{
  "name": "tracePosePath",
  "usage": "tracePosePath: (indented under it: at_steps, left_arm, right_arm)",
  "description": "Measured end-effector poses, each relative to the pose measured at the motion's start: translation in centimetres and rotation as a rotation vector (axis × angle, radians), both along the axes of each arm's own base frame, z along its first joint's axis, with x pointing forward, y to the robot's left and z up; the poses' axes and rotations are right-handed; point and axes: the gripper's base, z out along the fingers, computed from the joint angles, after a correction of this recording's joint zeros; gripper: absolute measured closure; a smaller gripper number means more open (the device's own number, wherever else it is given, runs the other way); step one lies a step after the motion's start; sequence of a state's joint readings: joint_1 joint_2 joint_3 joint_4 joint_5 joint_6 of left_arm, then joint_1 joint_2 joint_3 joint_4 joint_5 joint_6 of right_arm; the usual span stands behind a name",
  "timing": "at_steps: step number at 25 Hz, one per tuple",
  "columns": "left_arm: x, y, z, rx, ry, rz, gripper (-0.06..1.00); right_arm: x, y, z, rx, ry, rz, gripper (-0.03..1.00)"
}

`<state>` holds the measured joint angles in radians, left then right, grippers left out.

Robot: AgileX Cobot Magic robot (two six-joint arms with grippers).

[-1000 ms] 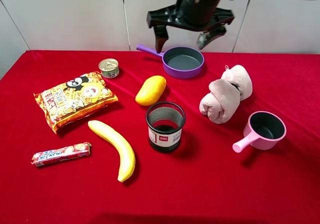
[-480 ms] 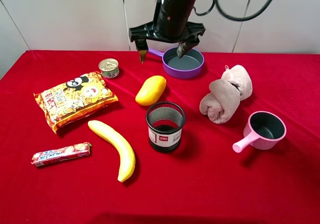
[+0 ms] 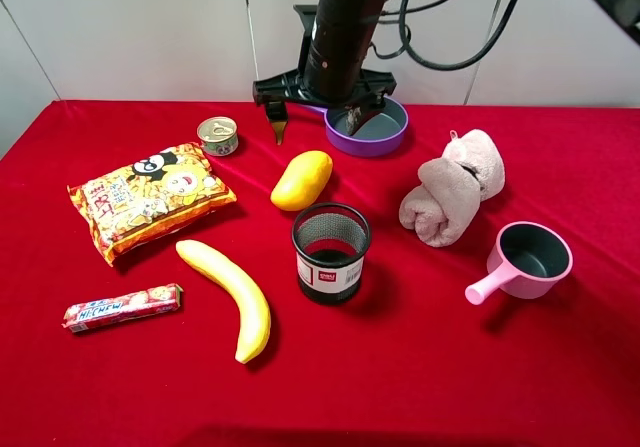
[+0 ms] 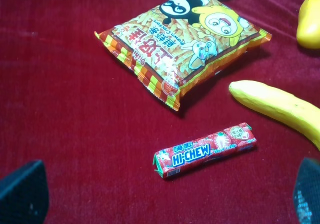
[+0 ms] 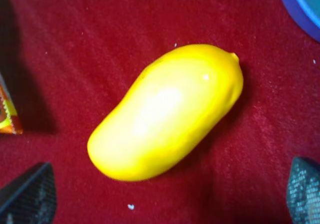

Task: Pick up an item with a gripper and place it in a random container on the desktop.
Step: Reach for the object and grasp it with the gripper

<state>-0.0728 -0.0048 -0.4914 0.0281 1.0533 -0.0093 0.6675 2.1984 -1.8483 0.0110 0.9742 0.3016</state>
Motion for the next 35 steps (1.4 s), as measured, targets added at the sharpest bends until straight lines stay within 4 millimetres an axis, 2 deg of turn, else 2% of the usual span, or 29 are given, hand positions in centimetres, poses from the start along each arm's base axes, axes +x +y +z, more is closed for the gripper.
tracePosePath:
  at_steps: [7,19,25,35]
  left_arm:
    - [0.0,0.0,0.0,0.000,0.000,0.000,-0.03]
    - [0.0,0.0,0.0,0.000,0.000,0.000,-0.03]
    - [0.0,0.0,0.0,0.000,0.000,0.000,-0.03]
    - [0.0,0.0,0.0,0.000,0.000,0.000,-0.03]
  right_arm:
    - [0.7,0.4,-2.4,0.016,0.015,-0.091,0.28]
    - [0.1,1.7,-4.0,0.007,0.024,-0.173,0.28]
    - [0.0,2.3,-4.0,0.029,-0.021,-0.258,0.28]
    - [0.2,2.5,-6.3,0.015,-0.002,-0.280,0.28]
